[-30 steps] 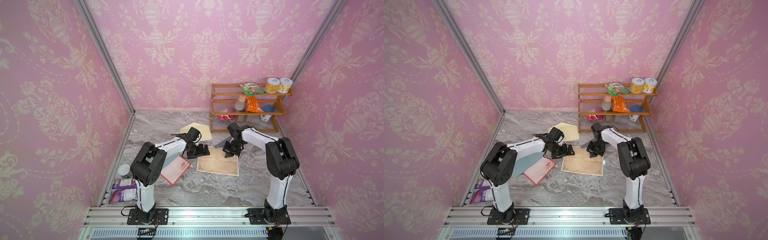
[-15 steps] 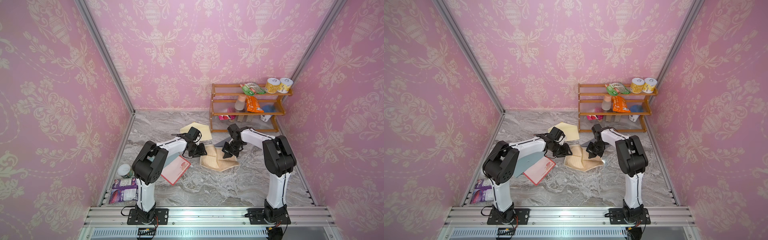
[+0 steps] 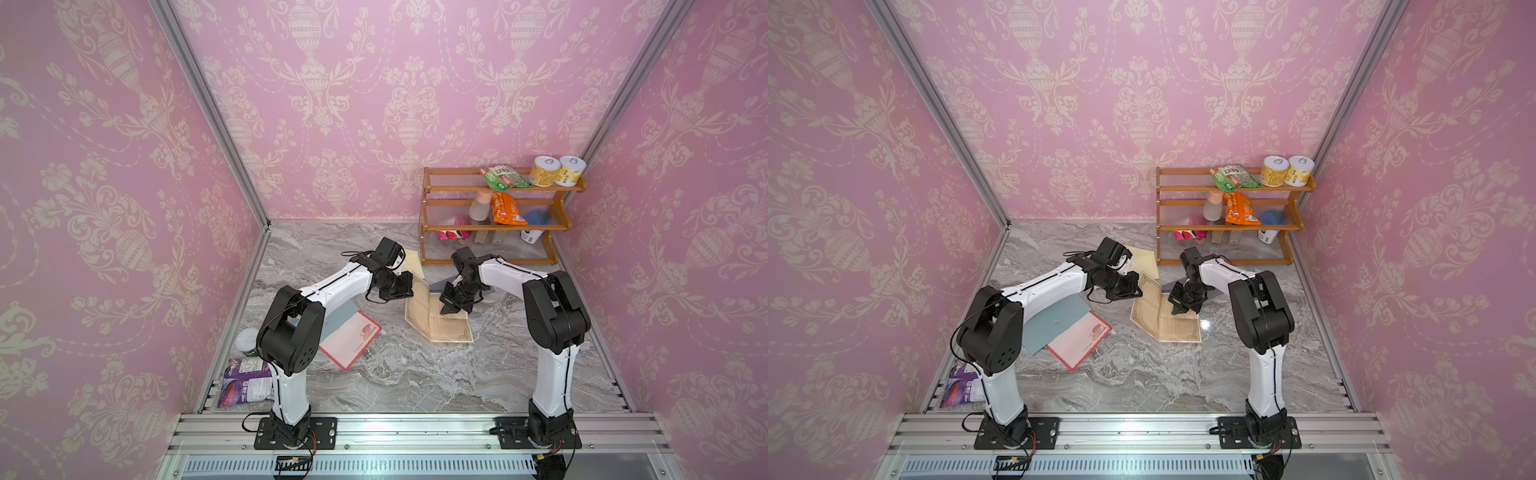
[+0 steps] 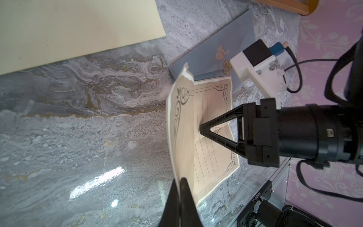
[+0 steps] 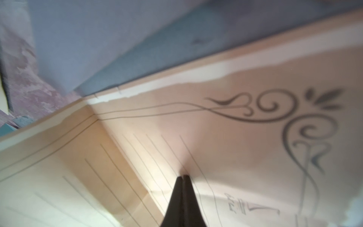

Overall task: Fold the letter paper in half and place it into the envelope
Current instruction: Fold the letter paper at the center of the board.

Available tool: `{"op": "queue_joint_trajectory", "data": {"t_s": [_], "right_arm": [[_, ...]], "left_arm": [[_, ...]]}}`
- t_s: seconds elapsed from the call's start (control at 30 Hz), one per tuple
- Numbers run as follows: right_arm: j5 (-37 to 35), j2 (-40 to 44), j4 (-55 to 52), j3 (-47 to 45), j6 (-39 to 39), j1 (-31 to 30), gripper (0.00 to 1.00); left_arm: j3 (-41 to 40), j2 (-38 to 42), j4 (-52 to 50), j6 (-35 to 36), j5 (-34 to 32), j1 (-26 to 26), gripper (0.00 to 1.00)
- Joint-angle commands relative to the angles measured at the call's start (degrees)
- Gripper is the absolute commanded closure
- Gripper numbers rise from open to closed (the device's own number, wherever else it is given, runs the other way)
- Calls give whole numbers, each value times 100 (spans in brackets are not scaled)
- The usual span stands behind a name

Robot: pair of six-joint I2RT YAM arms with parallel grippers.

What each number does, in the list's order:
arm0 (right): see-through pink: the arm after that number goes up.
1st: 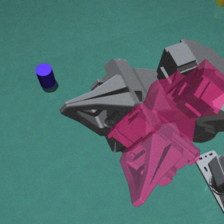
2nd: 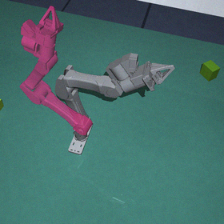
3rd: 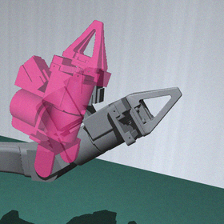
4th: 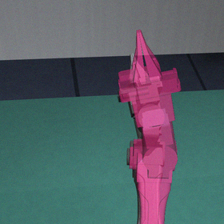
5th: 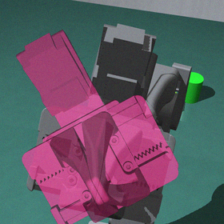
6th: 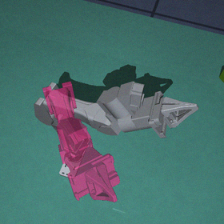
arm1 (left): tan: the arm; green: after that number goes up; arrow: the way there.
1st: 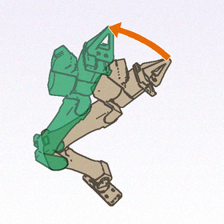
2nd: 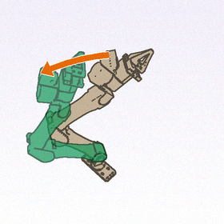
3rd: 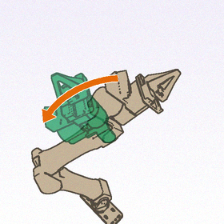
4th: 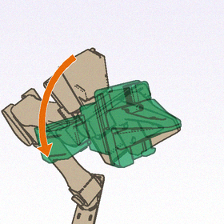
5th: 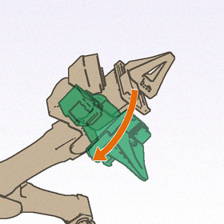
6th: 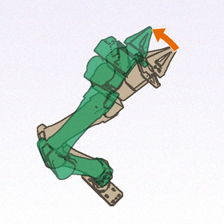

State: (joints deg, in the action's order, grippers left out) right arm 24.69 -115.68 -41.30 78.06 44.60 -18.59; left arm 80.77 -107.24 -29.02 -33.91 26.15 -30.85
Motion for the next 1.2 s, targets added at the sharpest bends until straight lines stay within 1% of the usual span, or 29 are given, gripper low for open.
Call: {"op": "queue_joint_trajectory", "data": {"t_s": [0.0, 0.17, 0.27, 0.37, 0.43, 0.53, 0.57, 0.73, 0.8, 0.83, 0.87, 0.93, 0.97, 1.0, 1.03, 1.07, 1.17], "right_arm": [[-105, -4, -133, -23, 55, -91, 100], [46, 12, 230, -326, 307, -136, 100], [92, 25, 354, -386, 402, -145, 100], [132, 249, 611, -501, 510, -144, 100], [330, 396, 845, -590, 602, -151, 100], [766, 552, 1493, -849, 941, -179, 100], [858, 563, 1671, -924, 1049, -201, 100], [887, 370, 1943, -995, 1273, -250, 100], [891, 285, 2026, -995, 1327, -250, 100], [876, 266, 2044, -995, 1348, -251, 100], [863, 249, 2083, -995, 1373, -250, 100], [871, 256, 2188, -1020, 1439, -236, 100], [867, 293, 2241, -1018, 1459, -226, 100], [842, 373, 2285, -1117, 1475, -207, 100], [792, 491, 2339, -1278, 1488, -170, 100], [741, 669, 2392, -1386, 1507, -133, 100], [684, 1138, 2176, -1573, 1425, 14, 100]], "left_arm": [[79, 178, -229, 75, -31, 24, 100], [85, 23, 295, -267, 354, -50, 100], [279, -97, 287, -264, 426, -146, 99], [430, -150, 141, -204, 361, -189, 100], [434, -107, 93, -172, 307, -182, 100], [394, -54, 91, -166, 334, -193, 100], [372, -56, 132, -189, 366, -193, 100], [264, -103, 447, -359, 506, -245, 99], [242, -156, 630, -434, 609, -293, 97], [236, -178, 728, -468, 674, -315, 95], [221, -215, 837, -508, 763, -346, 90], [186, -294, 1047, -632, 927, -377, 64], [146, -327, 1185, -705, 1012, -378, 48], [85, -341, 1319, -797, 1053, -386, 36], [33, -333, 1425, -879, 1059, -380, 29], [-29, -321, 1550, -942, 1059, -386, 26], [-115, -335, 1733, -1044, 1096, -382, 26]]}}
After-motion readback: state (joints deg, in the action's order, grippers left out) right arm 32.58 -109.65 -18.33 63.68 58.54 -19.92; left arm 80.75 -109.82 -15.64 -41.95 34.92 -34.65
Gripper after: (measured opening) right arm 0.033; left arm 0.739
